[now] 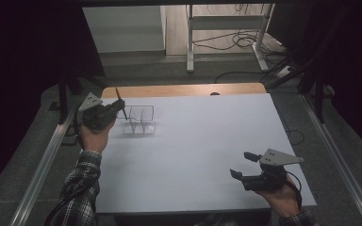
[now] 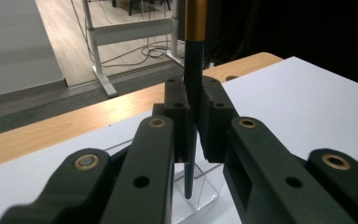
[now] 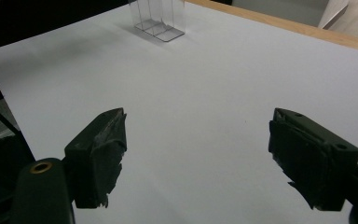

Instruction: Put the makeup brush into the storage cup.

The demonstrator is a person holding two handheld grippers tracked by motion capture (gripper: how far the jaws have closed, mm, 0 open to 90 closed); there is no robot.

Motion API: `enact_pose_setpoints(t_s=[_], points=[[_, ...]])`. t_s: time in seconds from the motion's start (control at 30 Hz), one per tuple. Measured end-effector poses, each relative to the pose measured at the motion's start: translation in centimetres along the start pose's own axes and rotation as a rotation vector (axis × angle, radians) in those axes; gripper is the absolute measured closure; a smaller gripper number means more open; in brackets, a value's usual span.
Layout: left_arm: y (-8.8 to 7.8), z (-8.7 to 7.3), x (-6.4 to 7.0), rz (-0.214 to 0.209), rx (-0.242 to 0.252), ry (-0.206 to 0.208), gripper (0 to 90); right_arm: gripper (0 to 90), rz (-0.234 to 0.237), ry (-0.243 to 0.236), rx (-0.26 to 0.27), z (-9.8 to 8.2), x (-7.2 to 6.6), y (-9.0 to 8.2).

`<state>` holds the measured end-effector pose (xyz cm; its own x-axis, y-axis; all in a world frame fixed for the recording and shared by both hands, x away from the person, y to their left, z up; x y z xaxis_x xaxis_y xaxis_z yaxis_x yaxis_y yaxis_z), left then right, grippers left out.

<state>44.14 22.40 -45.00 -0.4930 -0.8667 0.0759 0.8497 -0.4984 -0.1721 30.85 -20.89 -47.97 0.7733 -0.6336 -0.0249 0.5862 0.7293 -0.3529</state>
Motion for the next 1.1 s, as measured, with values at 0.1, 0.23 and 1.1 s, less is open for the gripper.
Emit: enact_pose_setpoints(t_s=[0.1,0.23,1.1], points=[[0.3,0.0,-0.3,0.012,-0.001,0.001,83.9,19.8,0.001,0.002,-0.001,0.0,0.0,0.0],[0.6,-0.1,-0.7,0.028,-0.004,-0.004,83.9,19.8,0.003,-0.001,-0.003,-0.1,-0.1,0.0],[2.4,-1.5,-2.5,0.118,-0.016,-0.014,83.9,19.4,0.013,0.001,-0.001,-0.1,-0.1,0.1]])
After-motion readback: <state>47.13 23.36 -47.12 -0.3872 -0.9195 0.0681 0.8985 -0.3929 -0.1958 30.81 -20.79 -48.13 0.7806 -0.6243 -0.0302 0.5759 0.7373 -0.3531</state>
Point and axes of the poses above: each handheld gripper's, and its own axes: y roughly forward along the jaws, z roughly out of its top, x roughly to its right, the point moved 8 cm from there along y, roughly forward along the jaws, and after that the axes turned 9 degrees about x, right-handed, at the moved point
